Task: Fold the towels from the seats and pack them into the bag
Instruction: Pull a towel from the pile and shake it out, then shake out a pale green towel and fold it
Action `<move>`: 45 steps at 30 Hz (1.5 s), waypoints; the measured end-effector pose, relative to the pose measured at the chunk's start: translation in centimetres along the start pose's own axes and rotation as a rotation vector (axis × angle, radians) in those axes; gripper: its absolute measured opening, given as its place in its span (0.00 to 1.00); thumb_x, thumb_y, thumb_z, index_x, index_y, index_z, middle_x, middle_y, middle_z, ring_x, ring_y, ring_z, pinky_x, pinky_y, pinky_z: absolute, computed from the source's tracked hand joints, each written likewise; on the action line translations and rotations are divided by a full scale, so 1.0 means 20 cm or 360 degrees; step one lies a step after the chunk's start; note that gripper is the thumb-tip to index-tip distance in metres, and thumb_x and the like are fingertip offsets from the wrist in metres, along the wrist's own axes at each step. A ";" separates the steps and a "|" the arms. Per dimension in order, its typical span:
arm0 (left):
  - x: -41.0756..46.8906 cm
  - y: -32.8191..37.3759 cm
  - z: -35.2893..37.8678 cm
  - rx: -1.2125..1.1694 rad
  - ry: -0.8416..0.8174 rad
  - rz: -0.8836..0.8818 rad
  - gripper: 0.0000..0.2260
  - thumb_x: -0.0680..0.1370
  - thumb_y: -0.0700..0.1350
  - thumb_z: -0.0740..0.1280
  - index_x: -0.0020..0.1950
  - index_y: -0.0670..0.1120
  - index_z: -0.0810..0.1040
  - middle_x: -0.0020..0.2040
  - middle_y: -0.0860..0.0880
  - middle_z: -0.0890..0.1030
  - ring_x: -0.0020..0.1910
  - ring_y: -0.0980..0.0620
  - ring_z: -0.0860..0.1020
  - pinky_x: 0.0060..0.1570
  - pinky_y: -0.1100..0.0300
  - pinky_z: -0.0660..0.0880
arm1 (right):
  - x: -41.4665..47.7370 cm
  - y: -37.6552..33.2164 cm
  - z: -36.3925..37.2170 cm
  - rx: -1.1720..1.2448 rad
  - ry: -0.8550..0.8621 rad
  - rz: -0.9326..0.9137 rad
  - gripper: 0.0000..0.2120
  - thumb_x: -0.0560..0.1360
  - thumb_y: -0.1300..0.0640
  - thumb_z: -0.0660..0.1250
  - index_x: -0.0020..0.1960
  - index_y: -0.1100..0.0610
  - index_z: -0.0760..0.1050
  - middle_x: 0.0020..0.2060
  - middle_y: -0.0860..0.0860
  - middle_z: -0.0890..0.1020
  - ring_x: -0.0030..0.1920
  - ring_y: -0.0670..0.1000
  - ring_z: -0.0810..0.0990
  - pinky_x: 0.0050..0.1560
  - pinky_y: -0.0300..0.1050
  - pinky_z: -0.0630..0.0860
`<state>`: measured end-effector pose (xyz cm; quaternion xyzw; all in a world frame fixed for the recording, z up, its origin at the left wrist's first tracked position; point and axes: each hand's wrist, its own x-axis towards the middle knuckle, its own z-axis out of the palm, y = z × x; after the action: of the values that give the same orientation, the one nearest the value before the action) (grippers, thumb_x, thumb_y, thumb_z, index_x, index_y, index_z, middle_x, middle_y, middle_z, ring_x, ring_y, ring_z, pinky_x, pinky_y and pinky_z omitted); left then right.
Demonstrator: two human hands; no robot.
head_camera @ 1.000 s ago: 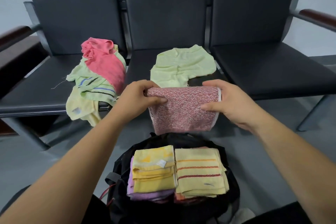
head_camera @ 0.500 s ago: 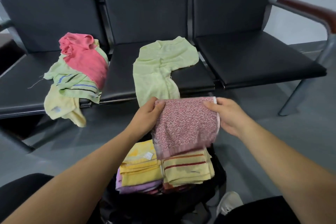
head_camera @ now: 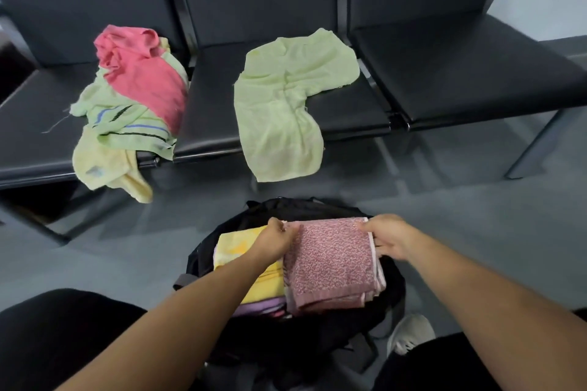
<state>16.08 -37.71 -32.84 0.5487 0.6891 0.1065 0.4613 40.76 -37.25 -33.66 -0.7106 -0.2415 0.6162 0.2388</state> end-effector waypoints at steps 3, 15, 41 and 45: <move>0.03 -0.01 0.02 -0.0093 -0.0135 -0.0154 0.26 0.80 0.55 0.66 0.70 0.40 0.62 0.58 0.43 0.74 0.54 0.46 0.76 0.52 0.49 0.77 | 0.02 0.02 0.02 -0.0229 0.0001 0.0040 0.13 0.76 0.62 0.74 0.58 0.63 0.75 0.52 0.59 0.84 0.50 0.58 0.83 0.51 0.52 0.79; 0.10 -0.04 -0.04 0.0010 -0.0086 -0.0069 0.25 0.77 0.50 0.72 0.68 0.42 0.67 0.60 0.42 0.79 0.57 0.43 0.79 0.58 0.45 0.78 | 0.07 -0.05 0.04 -0.0770 0.0466 -0.0160 0.07 0.70 0.67 0.72 0.43 0.63 0.74 0.40 0.59 0.78 0.42 0.57 0.78 0.38 0.43 0.75; 0.36 0.23 -0.76 -0.1235 0.0035 -0.0202 0.24 0.78 0.52 0.72 0.68 0.40 0.72 0.64 0.43 0.74 0.66 0.44 0.70 0.73 0.46 0.65 | -0.05 -0.82 0.65 0.0539 0.0171 -0.0239 0.25 0.75 0.56 0.76 0.67 0.57 0.71 0.56 0.54 0.71 0.53 0.58 0.83 0.57 0.53 0.82; 0.40 0.24 -0.70 -0.1309 -0.0039 -0.0291 0.24 0.79 0.50 0.71 0.71 0.40 0.73 0.69 0.42 0.75 0.71 0.43 0.72 0.72 0.47 0.67 | 0.01 -0.82 0.60 0.0662 0.0203 -0.0225 0.20 0.74 0.60 0.77 0.61 0.59 0.72 0.54 0.55 0.74 0.52 0.56 0.84 0.56 0.51 0.83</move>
<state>8.91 -24.00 -26.24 0.2565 0.6295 0.3248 0.6576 28.00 -23.95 -24.90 -0.6649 -0.1428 0.5882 0.4375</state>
